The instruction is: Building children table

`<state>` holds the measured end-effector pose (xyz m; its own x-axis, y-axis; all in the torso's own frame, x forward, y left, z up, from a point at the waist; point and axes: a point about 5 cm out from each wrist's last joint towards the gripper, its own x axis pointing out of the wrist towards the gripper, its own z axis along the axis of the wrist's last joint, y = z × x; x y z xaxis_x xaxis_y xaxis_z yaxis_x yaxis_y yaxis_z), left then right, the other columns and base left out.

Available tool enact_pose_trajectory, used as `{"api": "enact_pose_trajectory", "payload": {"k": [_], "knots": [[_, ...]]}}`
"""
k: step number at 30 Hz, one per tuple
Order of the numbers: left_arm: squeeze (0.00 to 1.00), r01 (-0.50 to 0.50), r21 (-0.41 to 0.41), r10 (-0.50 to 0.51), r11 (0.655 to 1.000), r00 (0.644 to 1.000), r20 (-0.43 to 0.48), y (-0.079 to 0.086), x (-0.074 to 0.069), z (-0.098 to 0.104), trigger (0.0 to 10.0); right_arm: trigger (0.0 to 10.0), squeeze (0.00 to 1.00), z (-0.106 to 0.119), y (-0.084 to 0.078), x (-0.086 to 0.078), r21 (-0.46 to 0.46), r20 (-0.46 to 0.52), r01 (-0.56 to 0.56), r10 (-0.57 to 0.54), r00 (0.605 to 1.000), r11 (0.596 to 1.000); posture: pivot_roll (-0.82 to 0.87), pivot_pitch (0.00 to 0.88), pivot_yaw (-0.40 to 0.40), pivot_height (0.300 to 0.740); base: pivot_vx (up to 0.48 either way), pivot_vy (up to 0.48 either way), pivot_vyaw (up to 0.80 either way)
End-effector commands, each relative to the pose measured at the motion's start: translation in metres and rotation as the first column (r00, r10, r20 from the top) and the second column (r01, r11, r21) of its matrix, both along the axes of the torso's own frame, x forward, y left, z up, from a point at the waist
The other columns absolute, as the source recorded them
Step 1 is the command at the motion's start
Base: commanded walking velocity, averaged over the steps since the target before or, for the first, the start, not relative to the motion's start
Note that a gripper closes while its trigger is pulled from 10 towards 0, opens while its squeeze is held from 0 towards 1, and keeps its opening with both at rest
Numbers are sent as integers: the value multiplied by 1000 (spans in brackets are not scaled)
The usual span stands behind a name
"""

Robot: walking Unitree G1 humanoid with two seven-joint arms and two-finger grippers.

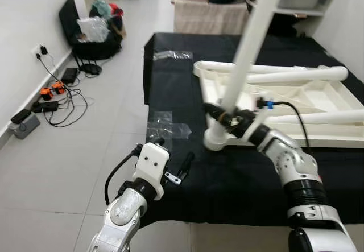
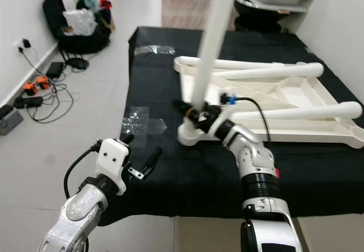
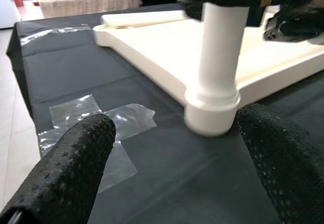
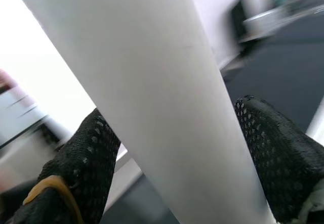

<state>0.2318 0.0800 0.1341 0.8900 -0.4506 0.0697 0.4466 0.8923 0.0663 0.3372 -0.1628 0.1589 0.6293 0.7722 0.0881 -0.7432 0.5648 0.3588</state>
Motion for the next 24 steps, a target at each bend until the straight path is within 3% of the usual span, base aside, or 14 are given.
{"api": "enact_pose_trajectory", "payload": {"k": [1, 9, 10, 18, 19, 20, 21, 22, 23, 24], "knots": [[0, 3, 6, -3, 1000, 1000, -19, -1, -1, -6, 10000, 10000, 0, -5, 11, -9, -24, -10, -166, 166, 986, 986, 58, 6, -84, 740, 0, 0, 0], [0, 2, 7, -2, 1000, 1000, -21, 0, -2, -6, 10000, 10000, 0, -8, 18, -16, -58, -15, -275, 274, 962, 960, 60, 6, -83, 740, 0, 0, 0], [0, 2, 7, -2, 1000, 1000, -22, 0, -2, -6, 10000, 0, 0, -7, 21, -15, -63, 2, -269, 269, 963, 961, 59, 6, -82, 740, 0, 0, 0], [0, 2, 7, -2, 1000, 1000, -23, 1, -1, -6, 10000, 0, 0, -2, 25, -12, -59, 26, -240, 242, 970, 969, 56, 14, -79, 740, 0, 0, 0], [0, 2, 7, -2, 1000, 1000, -23, 1, -1, -6, 10000, 0, 0, -1, 24, -6, -80, 51, -152, 157, 986, 985, 56, 16, -78, 740, 0, 0, 0], [0, 2, 7, -2, 1000, 1000, -23, 1, -1, -6, 10000, 0, 0, -1, 24, -6, -80, 51, -152, 157, 986, 985, 56, 16, -78, 740, 0, 0, 0], [0, 2, 7, -2, 1000, 1000, -24, 1, -1, -6, 10000, 0, 0, -2, 21, 4, -117, 62, -12, 19, 998, 993, 56, 17, -79, 740, 0, 0, 0], [0, 1, 6, -1, 1000, 1000, -24, 1, -1, -6, 10000, 0, 0, -5, 14, 17, -177, 64, 204, -196, 979, 963, 53, 20, -75, 740, 0, 0, 0], [0, 1, 6, -1, 1000, 1000, -24, 1, -1, -6, 10000, 0, 0, -5, 14, 17, -177, 64, 204, -196, 979, 963, 53, 20, -75, 740, 0, 0, 0], [0, 1, 7, -1, 1000, 1000, -23, 1, -1, -6, 10000, 0, 0, -8, 5, 26, -253, 81, 399, -392, 917, 881, 51, 20, -77, 740, 0, 0, 0]]}}
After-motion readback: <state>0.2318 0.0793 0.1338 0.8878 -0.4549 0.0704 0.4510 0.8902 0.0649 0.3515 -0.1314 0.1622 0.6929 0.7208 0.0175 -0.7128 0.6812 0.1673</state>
